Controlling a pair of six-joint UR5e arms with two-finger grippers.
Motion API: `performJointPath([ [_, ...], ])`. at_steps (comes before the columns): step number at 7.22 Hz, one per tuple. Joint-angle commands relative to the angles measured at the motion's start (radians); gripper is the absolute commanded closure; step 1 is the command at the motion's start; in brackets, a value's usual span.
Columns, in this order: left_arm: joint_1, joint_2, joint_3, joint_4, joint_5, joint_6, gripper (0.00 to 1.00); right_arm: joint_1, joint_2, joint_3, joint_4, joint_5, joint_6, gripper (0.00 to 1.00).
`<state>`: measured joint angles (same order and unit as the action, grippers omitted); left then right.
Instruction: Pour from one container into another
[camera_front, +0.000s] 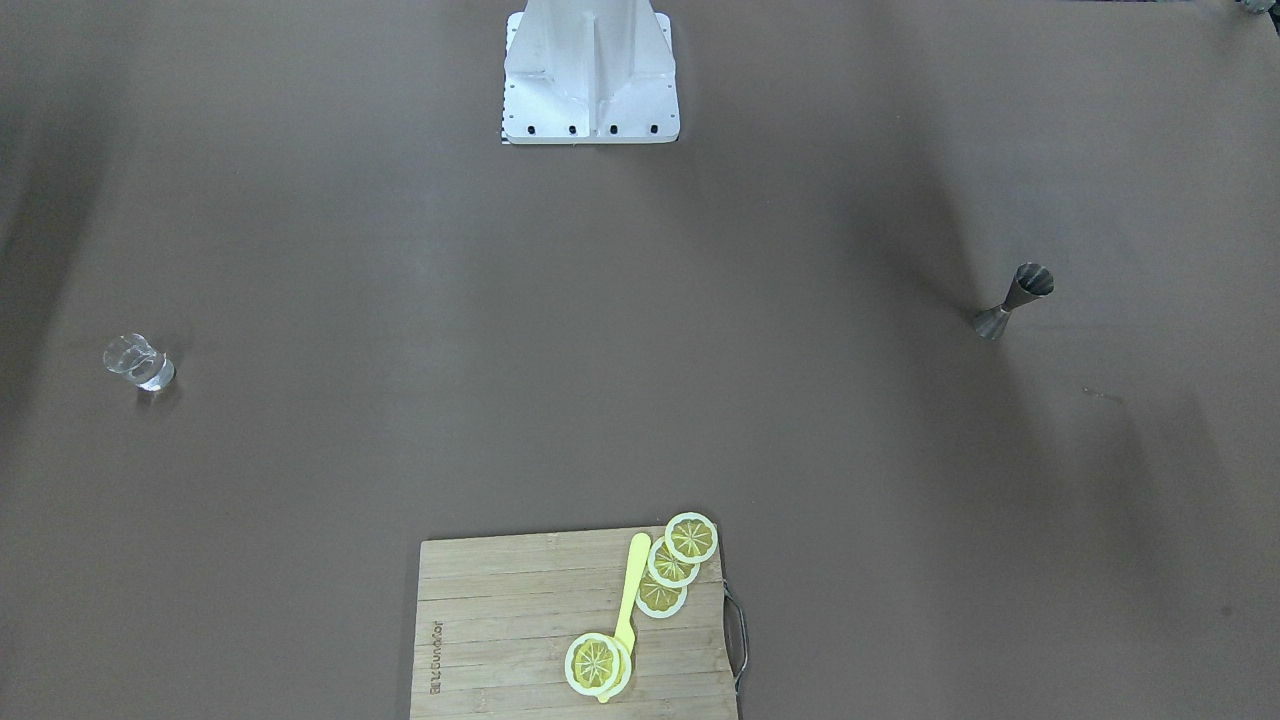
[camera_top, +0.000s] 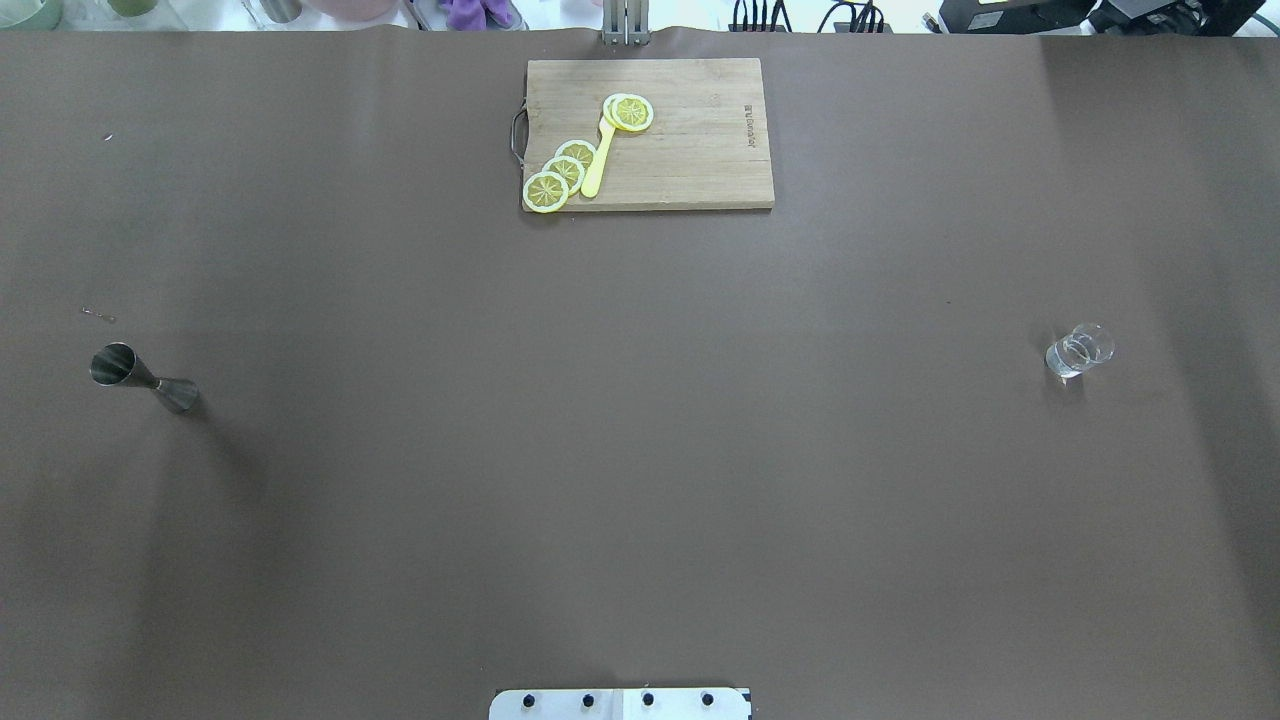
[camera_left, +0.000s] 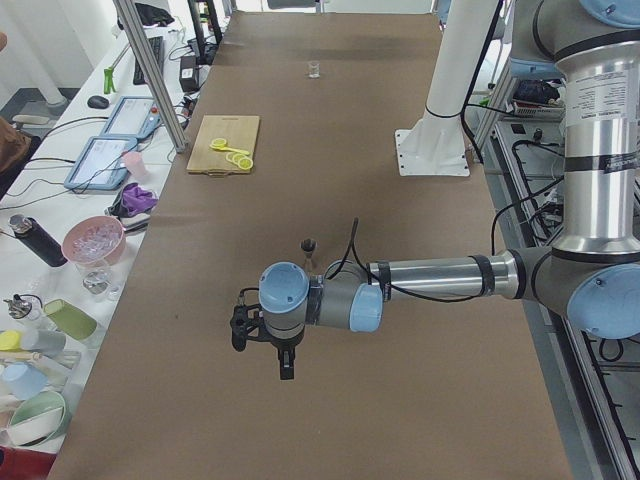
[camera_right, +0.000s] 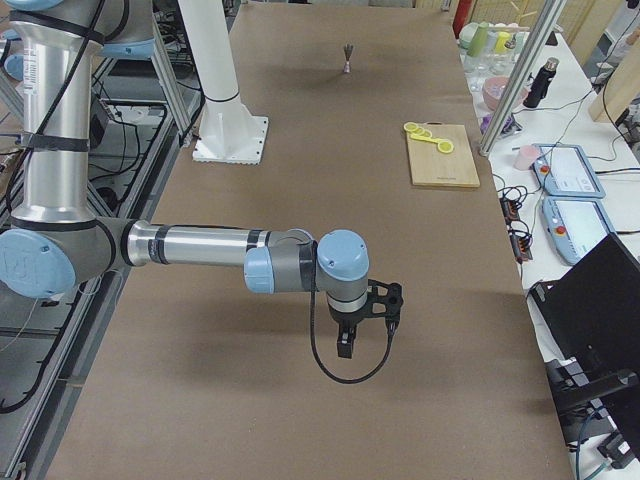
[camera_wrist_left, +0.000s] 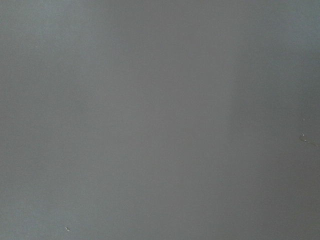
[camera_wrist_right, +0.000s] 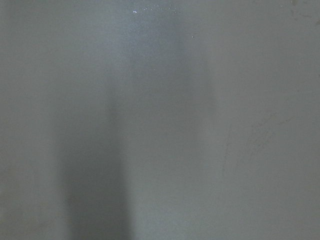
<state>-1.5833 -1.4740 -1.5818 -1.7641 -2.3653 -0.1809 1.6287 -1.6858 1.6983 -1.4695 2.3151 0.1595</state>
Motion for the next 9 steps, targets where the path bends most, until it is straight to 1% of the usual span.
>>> performJointPath([
  [1,0.002,0.0,-0.009,0.002,-0.002,0.0,0.02,0.0,0.0,0.006,0.0,0.0,0.0,0.0],
  [3,0.008,0.0,-0.026,0.024,-0.002,0.0,0.02,0.0,0.0,0.006,0.0,0.0,0.0,0.0],
  [6,0.008,0.0,-0.024,0.026,0.0,0.0,0.02,0.003,0.0,0.008,0.0,0.0,0.0,0.0],
  [9,0.008,0.0,-0.026,0.026,0.0,0.0,0.02,0.019,-0.012,0.053,0.0,0.009,0.002,0.0],
])
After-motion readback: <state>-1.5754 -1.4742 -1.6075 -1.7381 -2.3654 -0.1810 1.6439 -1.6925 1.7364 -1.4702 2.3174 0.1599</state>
